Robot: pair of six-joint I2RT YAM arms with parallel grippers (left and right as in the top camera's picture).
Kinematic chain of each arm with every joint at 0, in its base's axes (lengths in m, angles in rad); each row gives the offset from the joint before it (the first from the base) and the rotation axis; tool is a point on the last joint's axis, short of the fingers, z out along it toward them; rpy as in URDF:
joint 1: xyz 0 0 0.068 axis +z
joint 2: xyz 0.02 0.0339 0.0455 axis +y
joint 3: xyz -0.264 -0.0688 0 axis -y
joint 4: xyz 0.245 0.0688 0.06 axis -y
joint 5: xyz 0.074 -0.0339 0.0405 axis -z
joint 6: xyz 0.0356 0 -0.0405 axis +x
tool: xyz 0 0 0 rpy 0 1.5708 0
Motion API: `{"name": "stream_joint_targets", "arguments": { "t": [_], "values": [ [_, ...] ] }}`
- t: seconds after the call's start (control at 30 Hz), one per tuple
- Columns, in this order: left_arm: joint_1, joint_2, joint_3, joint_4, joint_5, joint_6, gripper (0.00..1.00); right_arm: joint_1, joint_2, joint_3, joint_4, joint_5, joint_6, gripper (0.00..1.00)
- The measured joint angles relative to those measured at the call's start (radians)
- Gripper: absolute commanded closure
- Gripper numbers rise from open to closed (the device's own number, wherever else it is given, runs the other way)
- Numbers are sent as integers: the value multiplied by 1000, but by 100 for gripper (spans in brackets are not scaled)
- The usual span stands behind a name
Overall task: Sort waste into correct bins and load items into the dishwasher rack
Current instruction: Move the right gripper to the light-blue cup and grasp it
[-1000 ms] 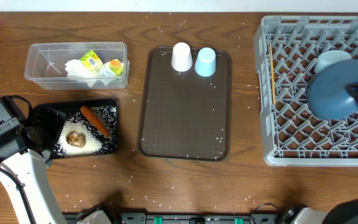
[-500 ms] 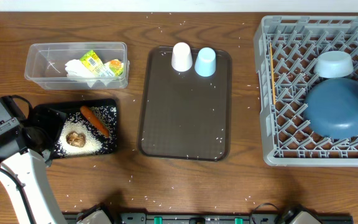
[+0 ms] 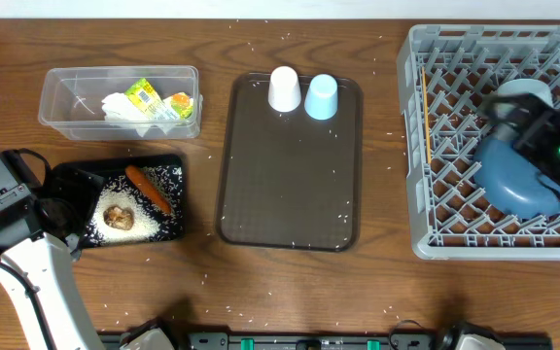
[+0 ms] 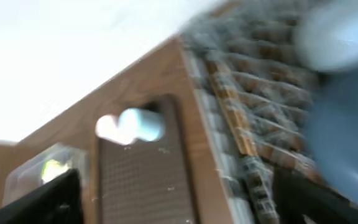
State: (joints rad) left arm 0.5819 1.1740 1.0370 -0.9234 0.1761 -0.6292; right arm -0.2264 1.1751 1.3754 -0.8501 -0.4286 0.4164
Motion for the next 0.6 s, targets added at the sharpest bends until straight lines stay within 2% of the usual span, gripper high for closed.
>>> {"name": "stream_joint_targets", "arguments": {
  "t": [0.17,0.3,0.4,0.6],
  "values": [
    [0,0,0,0,0,0,2,243,43,5,175,26,5,1],
    [0,0,0,0,0,0,2,417,166,13,293,124,3,1],
    [0,0,0,0,0,0,2,509,313,22,365,194,-15,1],
    [0,0,0,0,0,0,2,567,680,168,317,283,-77,1]
  ]
}}
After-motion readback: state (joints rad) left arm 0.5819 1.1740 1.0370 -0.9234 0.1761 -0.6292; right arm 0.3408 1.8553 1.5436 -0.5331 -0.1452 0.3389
